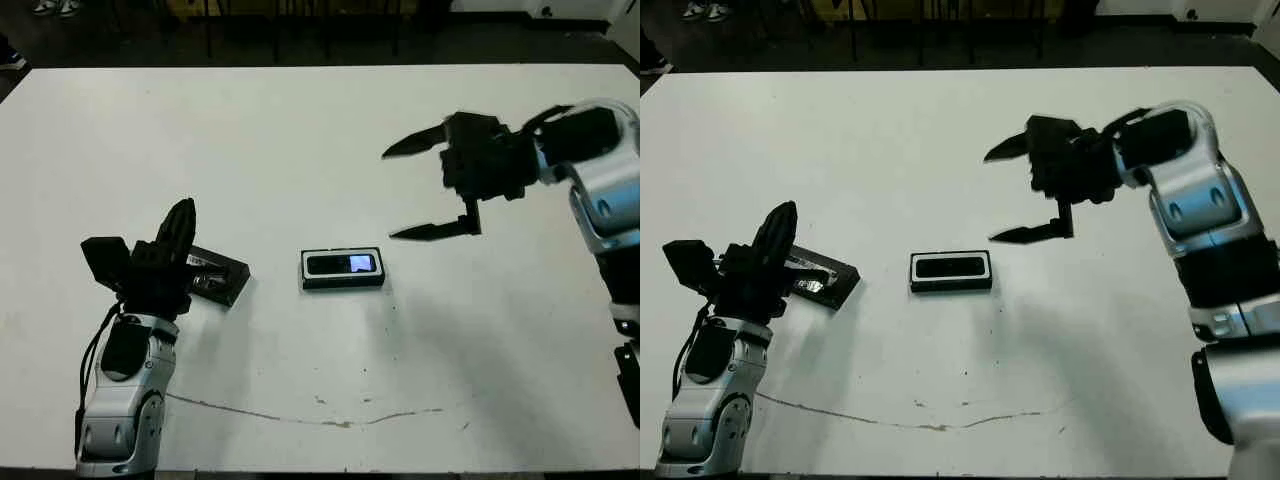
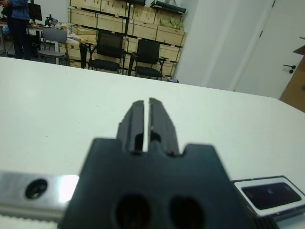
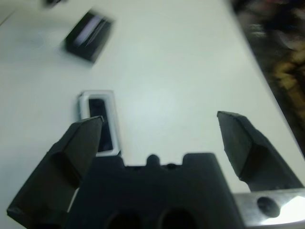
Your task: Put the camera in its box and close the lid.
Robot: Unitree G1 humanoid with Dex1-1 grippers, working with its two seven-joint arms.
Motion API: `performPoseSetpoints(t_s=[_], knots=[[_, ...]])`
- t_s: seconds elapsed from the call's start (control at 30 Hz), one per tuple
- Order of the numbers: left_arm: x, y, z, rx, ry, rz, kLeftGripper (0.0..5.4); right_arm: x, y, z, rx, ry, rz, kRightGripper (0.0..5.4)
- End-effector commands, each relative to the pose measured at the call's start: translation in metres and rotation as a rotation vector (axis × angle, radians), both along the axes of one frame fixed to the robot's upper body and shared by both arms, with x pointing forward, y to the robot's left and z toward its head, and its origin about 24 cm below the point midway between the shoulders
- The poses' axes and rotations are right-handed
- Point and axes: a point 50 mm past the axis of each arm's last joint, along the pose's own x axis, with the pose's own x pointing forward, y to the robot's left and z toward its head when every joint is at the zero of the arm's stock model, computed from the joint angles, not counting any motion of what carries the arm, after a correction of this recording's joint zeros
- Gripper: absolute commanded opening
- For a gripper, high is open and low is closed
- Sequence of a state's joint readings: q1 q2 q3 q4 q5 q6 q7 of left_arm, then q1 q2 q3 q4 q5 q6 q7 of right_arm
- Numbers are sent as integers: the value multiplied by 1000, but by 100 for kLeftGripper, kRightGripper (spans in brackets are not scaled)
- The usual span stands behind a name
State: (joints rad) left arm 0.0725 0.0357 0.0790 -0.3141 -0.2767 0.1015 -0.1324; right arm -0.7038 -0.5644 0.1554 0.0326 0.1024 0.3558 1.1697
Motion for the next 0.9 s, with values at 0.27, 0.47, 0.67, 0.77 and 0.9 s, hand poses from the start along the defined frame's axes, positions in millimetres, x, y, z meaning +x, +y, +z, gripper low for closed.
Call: performPoseSetpoints(t_s=[0.27,0.47,0.67,0.77,0.9], knots=[[-3,6,-1,52,16,5,0,-38,-8,-44,281,-159,-298,437],[-2,28,29,224,-89,-35,0,-61,-21,-60,333,-157,-342,325],[20,61,85,577,-78,-209,0,-74,-33,-64,356,-109,-371,215],[44,79,110,735,36,-422,0,-76,-34,-64,344,-116,-362,162],[77,87,125,859,276,-613,0,-75,-32,-64,341,-123,-343,90]])
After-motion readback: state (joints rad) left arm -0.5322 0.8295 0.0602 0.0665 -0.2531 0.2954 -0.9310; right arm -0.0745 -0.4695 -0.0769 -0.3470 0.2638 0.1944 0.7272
